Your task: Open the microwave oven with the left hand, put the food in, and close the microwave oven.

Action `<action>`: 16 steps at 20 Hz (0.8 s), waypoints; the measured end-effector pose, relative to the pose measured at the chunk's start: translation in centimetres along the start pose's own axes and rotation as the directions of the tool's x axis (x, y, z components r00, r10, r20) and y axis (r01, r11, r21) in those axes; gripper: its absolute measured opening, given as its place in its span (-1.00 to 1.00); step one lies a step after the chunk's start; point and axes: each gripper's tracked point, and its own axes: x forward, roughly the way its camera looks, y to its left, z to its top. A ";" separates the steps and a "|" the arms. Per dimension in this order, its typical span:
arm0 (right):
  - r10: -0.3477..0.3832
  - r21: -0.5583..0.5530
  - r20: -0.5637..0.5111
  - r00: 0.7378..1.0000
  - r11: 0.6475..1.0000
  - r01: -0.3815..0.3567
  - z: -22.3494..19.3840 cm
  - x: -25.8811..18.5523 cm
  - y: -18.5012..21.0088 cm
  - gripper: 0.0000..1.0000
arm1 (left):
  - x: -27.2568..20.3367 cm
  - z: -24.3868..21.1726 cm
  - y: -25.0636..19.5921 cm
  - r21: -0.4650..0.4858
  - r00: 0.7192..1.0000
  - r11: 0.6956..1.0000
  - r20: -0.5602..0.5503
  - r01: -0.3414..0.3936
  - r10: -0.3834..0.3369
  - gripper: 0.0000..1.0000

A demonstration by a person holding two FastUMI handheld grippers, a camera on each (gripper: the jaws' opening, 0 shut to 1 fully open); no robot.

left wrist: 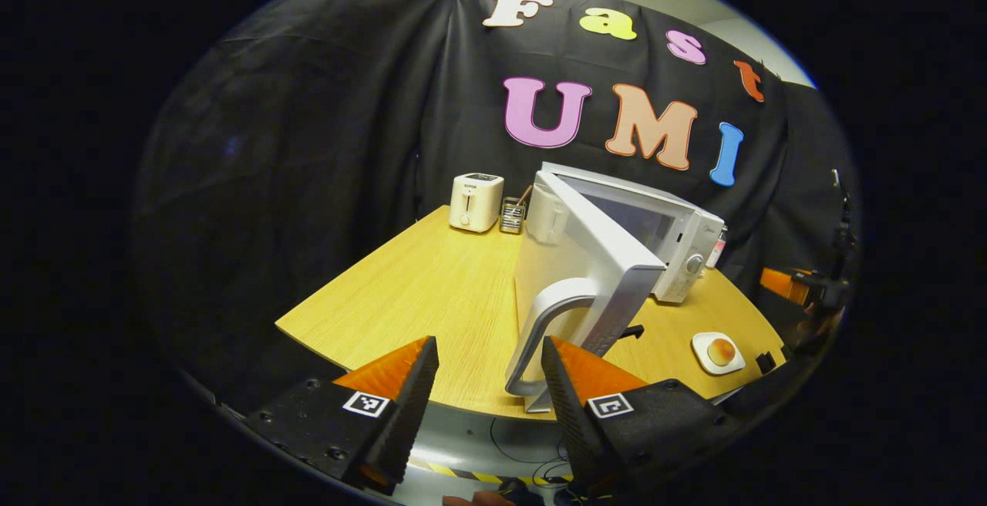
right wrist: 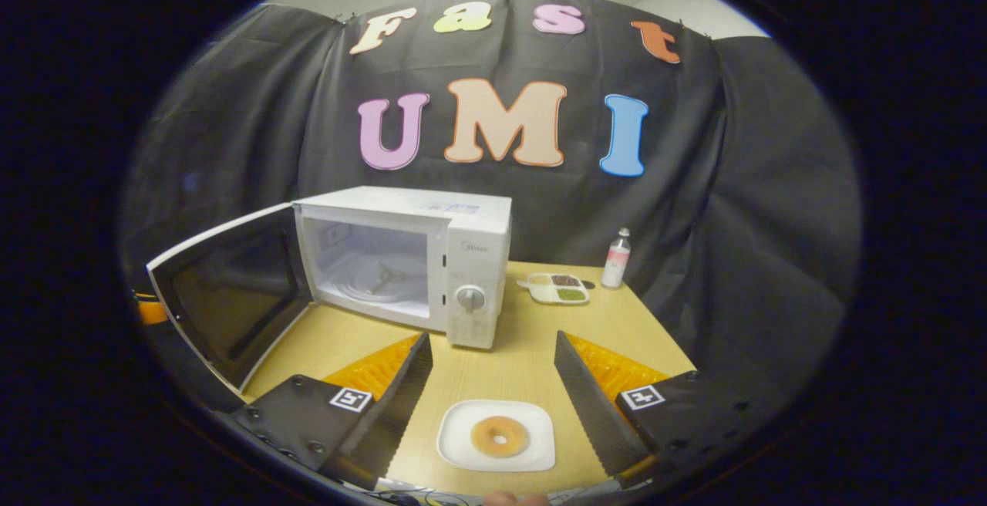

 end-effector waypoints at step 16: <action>-0.057 -0.015 -0.305 0.951 0.998 0.055 -14.1 4.7 -1.1 0.96 | -8.9 21.4 -2.8 -0.017 0.869 0.999 0.492 -0.041 0.044 0.90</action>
